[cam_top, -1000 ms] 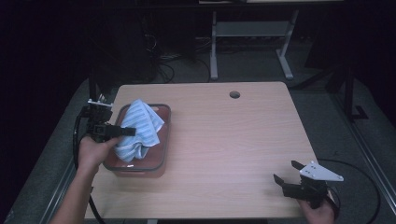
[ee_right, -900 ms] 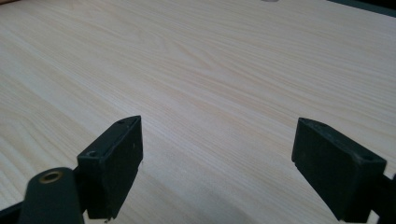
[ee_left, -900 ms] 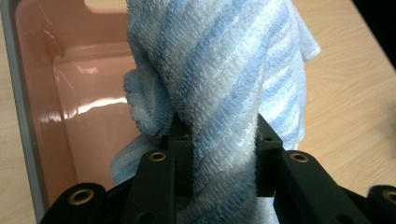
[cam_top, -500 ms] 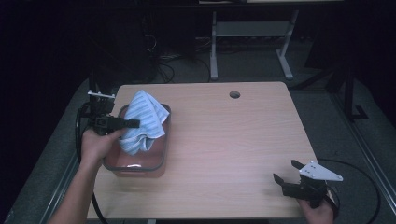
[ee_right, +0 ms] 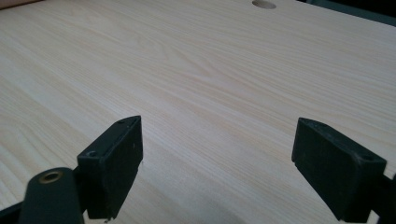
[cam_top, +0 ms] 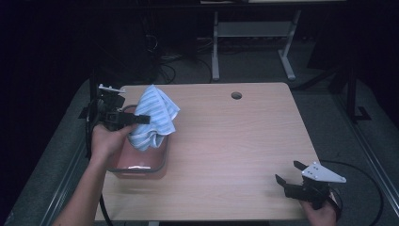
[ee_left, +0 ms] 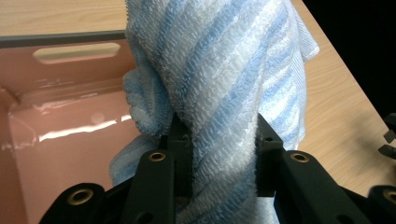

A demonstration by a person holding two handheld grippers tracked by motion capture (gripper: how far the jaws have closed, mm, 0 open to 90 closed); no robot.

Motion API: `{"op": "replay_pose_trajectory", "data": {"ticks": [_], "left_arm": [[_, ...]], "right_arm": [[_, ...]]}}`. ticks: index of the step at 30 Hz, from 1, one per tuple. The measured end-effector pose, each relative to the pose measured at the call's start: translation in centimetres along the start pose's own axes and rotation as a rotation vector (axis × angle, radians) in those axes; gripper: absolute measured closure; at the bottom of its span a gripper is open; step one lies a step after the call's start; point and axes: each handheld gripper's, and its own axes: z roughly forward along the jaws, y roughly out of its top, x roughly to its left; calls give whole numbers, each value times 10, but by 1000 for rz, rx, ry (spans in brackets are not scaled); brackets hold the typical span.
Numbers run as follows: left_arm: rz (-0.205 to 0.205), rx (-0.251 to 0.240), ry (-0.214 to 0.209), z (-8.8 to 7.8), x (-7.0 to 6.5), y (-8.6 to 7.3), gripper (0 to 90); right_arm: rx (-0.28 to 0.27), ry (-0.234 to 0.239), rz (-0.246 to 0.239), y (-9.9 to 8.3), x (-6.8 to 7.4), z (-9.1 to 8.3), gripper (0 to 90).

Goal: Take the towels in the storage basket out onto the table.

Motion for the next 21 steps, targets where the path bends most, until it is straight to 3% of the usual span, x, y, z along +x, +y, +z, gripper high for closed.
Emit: {"op": "replay_pose_trajectory", "data": {"ticks": [13, 21], "left_arm": [[35, 38, -5, 19, -18, 7, 670], [70, 57, -20, 41, -37, 14, 669]], "right_arm": [[-1, 5, 5, 0, -2, 2, 160], [-3, 6, 13, -1, -4, 1, 160]]}}
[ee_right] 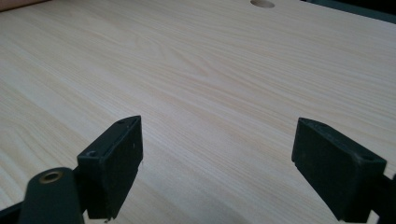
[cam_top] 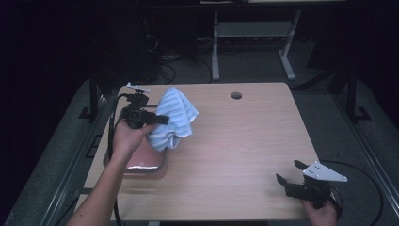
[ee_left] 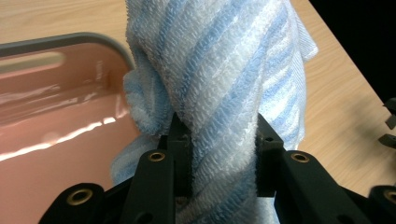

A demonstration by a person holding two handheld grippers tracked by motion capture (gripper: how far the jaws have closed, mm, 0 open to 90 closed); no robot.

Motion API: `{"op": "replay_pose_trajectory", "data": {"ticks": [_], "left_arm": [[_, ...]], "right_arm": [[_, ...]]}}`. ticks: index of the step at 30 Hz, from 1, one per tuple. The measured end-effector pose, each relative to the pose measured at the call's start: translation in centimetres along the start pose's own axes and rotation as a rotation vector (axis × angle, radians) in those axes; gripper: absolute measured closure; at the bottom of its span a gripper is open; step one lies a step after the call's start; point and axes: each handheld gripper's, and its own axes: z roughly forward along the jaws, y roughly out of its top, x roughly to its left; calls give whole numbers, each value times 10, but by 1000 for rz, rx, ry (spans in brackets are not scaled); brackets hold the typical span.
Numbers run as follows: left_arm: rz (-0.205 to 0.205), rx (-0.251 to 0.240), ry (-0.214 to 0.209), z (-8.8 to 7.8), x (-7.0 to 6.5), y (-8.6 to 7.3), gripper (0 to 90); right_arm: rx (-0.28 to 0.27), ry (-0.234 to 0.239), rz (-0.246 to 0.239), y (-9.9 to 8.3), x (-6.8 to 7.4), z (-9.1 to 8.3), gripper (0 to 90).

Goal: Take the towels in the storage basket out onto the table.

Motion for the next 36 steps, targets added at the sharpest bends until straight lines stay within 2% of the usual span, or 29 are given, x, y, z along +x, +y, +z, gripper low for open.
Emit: {"op": "replay_pose_trajectory", "data": {"ticks": [9, 18, 23, 29, 36], "left_arm": [[46, 21, -36, 19, -24, 9, 669], [69, 51, -59, 45, -41, 14, 669], [92, 83, -69, 56, -47, 16, 669], [88, 79, -96, 68, -54, 17, 668], [88, 86, -107, 84, -61, 19, 669]], "right_arm": [[-5, -3, 2, 0, -1, -1, 160], [-9, 2, 9, -2, -2, -2, 159], [-17, 3, 14, -2, -3, -3, 159], [-19, 3, 15, -1, -3, -2, 160], [-24, 3, 22, 2, -2, -1, 159]]}}
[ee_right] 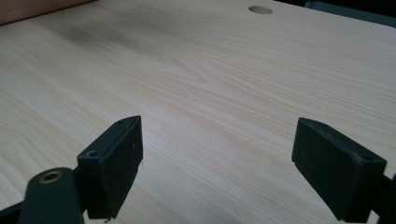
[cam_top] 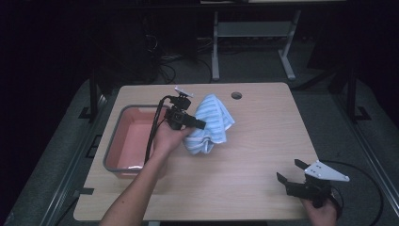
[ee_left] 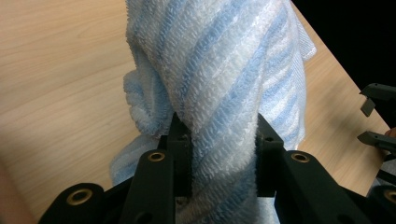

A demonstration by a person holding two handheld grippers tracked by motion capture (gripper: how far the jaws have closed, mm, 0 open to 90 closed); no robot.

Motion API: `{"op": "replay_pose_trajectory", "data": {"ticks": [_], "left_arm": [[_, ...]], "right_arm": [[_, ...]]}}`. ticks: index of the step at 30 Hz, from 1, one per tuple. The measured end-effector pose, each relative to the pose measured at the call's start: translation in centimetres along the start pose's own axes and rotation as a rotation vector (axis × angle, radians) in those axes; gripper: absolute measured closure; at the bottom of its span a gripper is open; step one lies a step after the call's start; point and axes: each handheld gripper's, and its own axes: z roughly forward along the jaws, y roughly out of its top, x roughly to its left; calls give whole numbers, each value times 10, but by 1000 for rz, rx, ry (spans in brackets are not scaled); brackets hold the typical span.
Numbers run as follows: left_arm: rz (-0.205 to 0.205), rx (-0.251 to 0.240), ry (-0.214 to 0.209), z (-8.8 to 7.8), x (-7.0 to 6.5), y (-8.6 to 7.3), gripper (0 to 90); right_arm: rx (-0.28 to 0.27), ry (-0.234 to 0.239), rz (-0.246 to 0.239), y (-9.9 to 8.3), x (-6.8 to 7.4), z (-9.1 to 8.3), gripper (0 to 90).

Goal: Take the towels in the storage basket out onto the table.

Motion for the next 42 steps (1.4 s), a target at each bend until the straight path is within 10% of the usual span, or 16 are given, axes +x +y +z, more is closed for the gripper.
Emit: {"op": "replay_pose_trajectory", "data": {"ticks": [42], "left_arm": [[-28, 91, 13, 97, -24, 9, 646]], "right_arm": [[-2, 2, -17, 3, 4, 1, 160]]}}
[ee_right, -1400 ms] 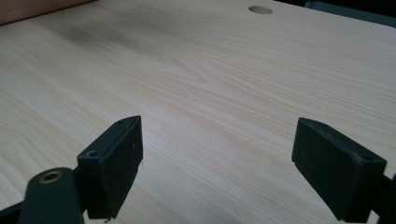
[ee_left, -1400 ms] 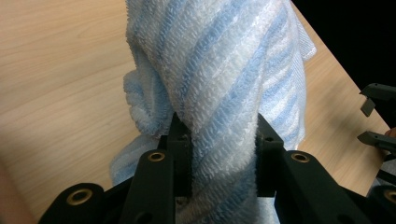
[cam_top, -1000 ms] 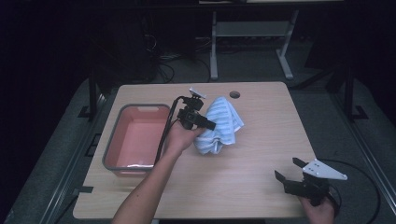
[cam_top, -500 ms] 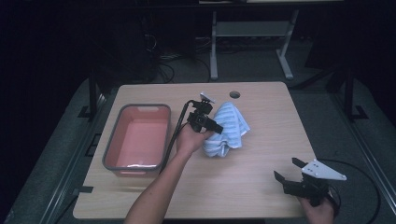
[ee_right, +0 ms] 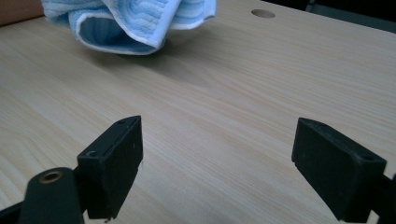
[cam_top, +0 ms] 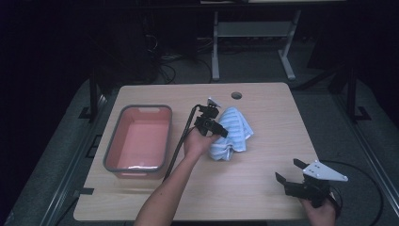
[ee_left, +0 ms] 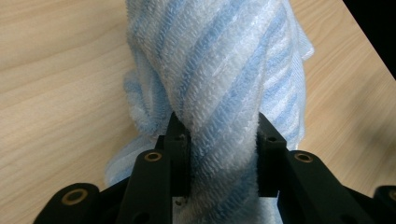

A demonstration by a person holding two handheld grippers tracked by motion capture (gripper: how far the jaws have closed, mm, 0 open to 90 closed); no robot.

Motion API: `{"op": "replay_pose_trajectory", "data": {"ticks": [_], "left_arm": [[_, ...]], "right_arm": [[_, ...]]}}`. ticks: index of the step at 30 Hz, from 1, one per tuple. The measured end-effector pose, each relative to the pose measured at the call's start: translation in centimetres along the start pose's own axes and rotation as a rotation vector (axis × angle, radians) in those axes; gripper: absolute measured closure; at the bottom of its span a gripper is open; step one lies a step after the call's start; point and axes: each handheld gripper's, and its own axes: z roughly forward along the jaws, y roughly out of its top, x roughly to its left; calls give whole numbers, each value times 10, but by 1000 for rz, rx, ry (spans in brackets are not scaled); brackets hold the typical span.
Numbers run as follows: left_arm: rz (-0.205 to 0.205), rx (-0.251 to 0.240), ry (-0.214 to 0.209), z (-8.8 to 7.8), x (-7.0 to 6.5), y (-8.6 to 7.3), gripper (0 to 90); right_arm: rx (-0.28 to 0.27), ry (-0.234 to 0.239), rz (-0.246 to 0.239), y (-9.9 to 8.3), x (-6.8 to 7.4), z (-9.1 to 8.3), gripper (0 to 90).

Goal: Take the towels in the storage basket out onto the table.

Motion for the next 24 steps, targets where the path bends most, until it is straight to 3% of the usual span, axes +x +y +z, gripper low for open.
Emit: {"op": "replay_pose_trajectory", "data": {"ticks": [5, 8, 11, 16, 24], "left_arm": [[11, 11, 5, 7, -2, -1, 627], [40, 51, 13, 11, -2, -2, 619], [22, 37, 3, 15, -3, -3, 597], [45, 38, 5, 17, -5, -4, 558], [40, 32, -1, 20, -8, -4, 492]], "right_arm": [[3, 5, -3, 0, 0, 1, 160], [3, 6, -3, 0, 0, 0, 161], [3, 8, -8, 0, 0, 1, 163], [7, 7, -16, 1, 1, 3, 163], [11, 4, -35, 2, 2, 4, 178]]}}
